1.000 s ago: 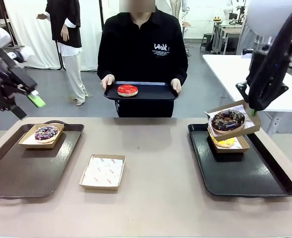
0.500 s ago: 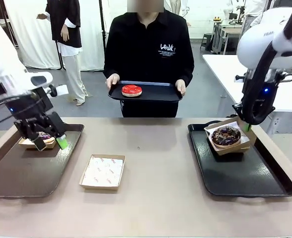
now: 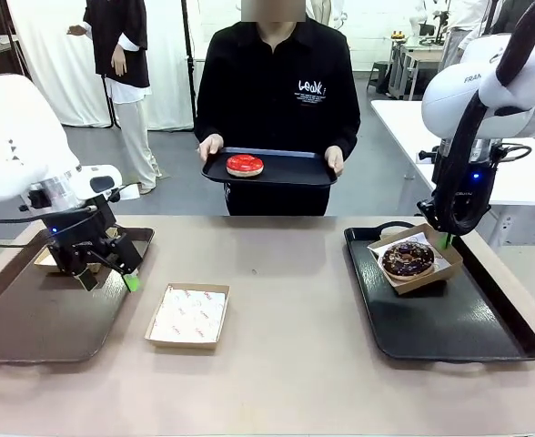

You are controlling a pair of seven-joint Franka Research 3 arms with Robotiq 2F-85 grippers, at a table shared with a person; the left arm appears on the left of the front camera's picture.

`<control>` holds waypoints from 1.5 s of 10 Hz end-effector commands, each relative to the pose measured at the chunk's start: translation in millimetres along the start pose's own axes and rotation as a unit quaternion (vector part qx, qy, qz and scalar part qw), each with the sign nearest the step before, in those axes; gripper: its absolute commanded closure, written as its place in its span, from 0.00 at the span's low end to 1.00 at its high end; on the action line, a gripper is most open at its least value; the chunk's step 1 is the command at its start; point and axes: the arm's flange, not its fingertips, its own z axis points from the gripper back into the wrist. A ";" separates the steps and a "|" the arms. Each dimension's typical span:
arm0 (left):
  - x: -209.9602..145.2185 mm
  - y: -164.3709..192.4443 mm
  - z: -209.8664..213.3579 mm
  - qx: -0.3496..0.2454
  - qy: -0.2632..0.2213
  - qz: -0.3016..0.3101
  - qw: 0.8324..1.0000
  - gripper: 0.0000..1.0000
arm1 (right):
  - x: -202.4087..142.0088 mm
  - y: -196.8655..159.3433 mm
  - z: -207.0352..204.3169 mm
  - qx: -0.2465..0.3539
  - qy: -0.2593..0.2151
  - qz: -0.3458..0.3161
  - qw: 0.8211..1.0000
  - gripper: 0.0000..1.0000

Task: Individually package the donuts and arrange them on the tray.
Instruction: Place the picked Paper togo box on the Handle tray while simultaneously picking up another Paper togo box from the table with the other hand.

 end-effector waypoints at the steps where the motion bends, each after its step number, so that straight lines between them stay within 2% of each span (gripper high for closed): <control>1: 7.5 -6.5 -18.1 0.037 -0.012 0.021 0.999 0.00 | -1.7 -1.5 -1.1 0.000 0.001 -0.004 1.000 0.99; 4: 15.4 -21.2 -42.3 0.075 -0.025 0.042 0.996 0.00 | -1.7 -1.5 -1.1 0.000 0.001 -0.004 1.000 0.99; 7: 8.4 -54.0 -58.8 0.124 -0.041 0.025 0.991 0.00 | -1.7 -1.5 -1.1 0.000 0.001 -0.004 1.000 0.99; 9: 6.6 -63.6 -66.2 0.127 -0.045 0.022 0.991 0.00 | -1.7 -1.5 -1.1 0.000 0.001 -0.004 1.000 0.99; 10: 3.9 -64.6 -60.2 0.094 -0.046 0.023 0.994 0.00 | -1.7 -1.5 -1.1 0.000 0.001 -0.004 1.000 0.99; 11: 6.9 -61.6 -58.5 0.113 -0.031 0.014 0.993 0.00 | -1.7 -1.5 -1.1 0.000 0.001 -0.004 1.000 0.99; 15: 6.9 -61.6 -58.5 0.113 -0.031 0.014 0.993 0.00 | -1.7 -1.5 -1.1 0.000 0.001 -0.004 1.000 0.99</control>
